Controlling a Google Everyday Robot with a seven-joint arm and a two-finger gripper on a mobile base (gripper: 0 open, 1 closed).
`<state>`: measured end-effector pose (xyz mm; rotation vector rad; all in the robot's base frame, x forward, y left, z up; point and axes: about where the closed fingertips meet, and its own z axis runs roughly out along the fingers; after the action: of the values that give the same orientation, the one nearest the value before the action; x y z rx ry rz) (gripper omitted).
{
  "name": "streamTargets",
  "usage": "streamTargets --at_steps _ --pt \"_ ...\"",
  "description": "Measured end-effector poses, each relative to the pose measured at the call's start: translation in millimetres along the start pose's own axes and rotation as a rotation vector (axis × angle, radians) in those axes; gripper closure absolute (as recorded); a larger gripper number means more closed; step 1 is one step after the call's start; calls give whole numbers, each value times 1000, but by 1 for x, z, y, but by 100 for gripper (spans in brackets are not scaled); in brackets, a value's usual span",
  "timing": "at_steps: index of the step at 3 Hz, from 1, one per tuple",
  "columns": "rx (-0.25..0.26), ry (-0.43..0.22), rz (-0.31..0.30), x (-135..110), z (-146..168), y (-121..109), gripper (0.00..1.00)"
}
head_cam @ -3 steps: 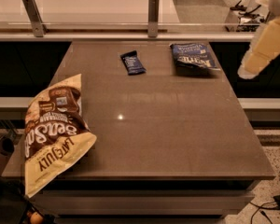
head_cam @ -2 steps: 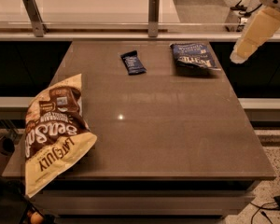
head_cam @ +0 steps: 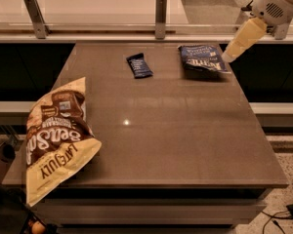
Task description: Move blue chip bag near brown chip bag
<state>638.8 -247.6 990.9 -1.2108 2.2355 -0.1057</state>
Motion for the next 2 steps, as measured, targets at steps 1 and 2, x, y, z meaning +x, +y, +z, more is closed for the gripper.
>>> streamTargets --at_steps 1,2 --pt "-19 -63 56 1 39 -8 0" --pt "-28 -139 102 -5 71 -15 0"
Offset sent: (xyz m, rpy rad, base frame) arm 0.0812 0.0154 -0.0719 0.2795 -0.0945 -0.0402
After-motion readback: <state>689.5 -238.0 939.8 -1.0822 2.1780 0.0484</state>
